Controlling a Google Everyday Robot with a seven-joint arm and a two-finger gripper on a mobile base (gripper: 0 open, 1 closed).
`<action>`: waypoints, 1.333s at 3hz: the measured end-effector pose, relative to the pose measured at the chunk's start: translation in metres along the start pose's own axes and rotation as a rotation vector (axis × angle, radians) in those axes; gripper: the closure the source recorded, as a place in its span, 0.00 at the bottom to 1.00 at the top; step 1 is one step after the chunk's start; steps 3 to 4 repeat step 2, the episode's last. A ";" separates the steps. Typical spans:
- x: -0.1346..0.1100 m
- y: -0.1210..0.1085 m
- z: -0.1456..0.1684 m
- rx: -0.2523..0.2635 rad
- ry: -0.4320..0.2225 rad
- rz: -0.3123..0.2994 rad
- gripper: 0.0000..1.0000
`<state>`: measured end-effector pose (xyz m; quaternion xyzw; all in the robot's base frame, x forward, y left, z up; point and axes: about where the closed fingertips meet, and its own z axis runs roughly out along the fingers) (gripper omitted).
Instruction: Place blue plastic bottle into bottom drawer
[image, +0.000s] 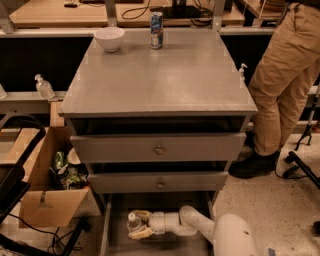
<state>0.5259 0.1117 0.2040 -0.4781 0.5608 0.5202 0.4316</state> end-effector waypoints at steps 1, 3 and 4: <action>0.000 0.001 0.001 -0.002 -0.001 0.001 0.00; 0.000 0.001 0.001 -0.002 -0.001 0.001 0.00; 0.000 0.001 0.001 -0.002 -0.001 0.001 0.00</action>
Offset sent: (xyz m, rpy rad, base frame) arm -0.0006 0.0011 0.0000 0.0009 0.0008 0.0016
